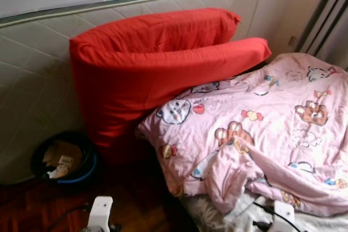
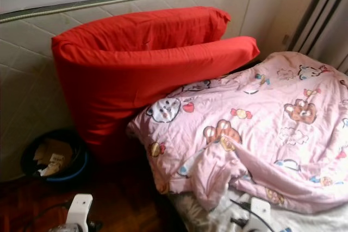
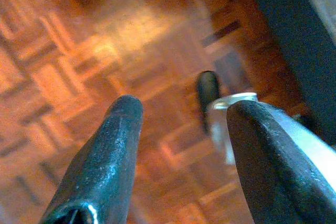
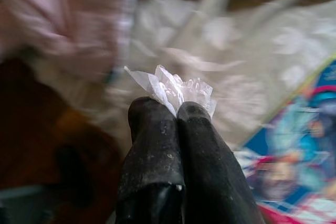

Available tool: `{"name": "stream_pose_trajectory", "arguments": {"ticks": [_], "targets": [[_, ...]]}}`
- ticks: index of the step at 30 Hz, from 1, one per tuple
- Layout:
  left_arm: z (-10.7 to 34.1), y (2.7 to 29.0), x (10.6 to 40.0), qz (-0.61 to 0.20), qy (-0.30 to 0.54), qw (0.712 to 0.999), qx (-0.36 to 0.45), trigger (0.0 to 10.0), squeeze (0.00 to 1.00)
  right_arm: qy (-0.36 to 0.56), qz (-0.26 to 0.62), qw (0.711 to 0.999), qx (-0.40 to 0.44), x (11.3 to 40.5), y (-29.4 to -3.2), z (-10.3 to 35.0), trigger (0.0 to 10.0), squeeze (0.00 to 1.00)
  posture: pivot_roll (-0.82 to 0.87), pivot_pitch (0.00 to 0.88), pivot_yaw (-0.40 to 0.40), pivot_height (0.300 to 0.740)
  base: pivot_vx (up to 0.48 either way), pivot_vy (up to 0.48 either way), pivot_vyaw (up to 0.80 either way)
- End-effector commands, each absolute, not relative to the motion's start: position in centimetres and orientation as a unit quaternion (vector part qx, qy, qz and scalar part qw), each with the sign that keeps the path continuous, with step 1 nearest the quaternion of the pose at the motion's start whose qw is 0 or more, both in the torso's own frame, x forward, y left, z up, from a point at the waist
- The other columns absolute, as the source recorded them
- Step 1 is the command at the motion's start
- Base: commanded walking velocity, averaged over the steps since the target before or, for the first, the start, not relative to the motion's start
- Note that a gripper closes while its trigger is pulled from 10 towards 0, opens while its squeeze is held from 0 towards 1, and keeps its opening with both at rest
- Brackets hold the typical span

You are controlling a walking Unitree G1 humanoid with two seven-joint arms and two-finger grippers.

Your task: Clean up the room

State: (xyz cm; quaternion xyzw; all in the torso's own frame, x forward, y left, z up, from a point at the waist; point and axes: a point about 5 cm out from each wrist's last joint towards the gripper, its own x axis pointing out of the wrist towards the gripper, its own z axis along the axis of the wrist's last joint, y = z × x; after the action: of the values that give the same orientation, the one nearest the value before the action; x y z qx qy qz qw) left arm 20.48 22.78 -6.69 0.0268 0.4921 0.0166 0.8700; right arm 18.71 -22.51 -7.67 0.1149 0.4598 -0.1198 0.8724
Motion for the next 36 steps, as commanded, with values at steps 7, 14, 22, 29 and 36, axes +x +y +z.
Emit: {"name": "stream_pose_trajectory", "arguments": {"ticks": [7, 14, 22, 29, 36], "targets": [[-6.85, 22.50, 20.34, 0.012, 0.497, 0.867, 0.032, 10.0, 0.00, 0.465, -0.135, 0.867, 0.116, 17.99, -23.29, -7.84, 10.0, 0.00, -0.10, 0.000, -0.009, 0.740, 0.000, 0.472, 0.00], [-6.84, 22.50, 20.35, 0.012, 0.497, 0.867, 0.031, 10.0, 0.00, 0.465, -0.135, 0.868, 0.114, 18.01, -23.31, -7.83, 10.0, 0.00, -0.10, 0.000, -0.009, 0.740, 0.000, 0.476, 0.00], [-6.84, 22.47, 20.36, 0.013, 0.497, 0.867, 0.029, 10.0, 0.00, 0.466, -0.135, 0.867, 0.112, 18.02, -23.33, -7.82, 10.0, 0.00, -0.10, 0.000, -0.010, 0.740, 0.000, 0.473, 0.00], [-6.84, 22.50, 20.35, 0.014, 0.497, 0.867, 0.029, 10.0, 0.00, 0.466, -0.134, 0.867, 0.112, 18.03, -23.30, -7.82, 10.0, 0.00, -0.10, 0.000, -0.009, 0.740, 0.000, 0.474, 0.00], [-6.85, 22.45, 20.35, 0.015, 0.497, 0.867, 0.027, 10.0, 0.00, 0.466, -0.134, 0.867, 0.111, 18.02, -23.33, -7.82, 10.0, 0.00, -0.10, 0.000, -0.011, 0.740, 0.000, 0.472, 0.00]]}}
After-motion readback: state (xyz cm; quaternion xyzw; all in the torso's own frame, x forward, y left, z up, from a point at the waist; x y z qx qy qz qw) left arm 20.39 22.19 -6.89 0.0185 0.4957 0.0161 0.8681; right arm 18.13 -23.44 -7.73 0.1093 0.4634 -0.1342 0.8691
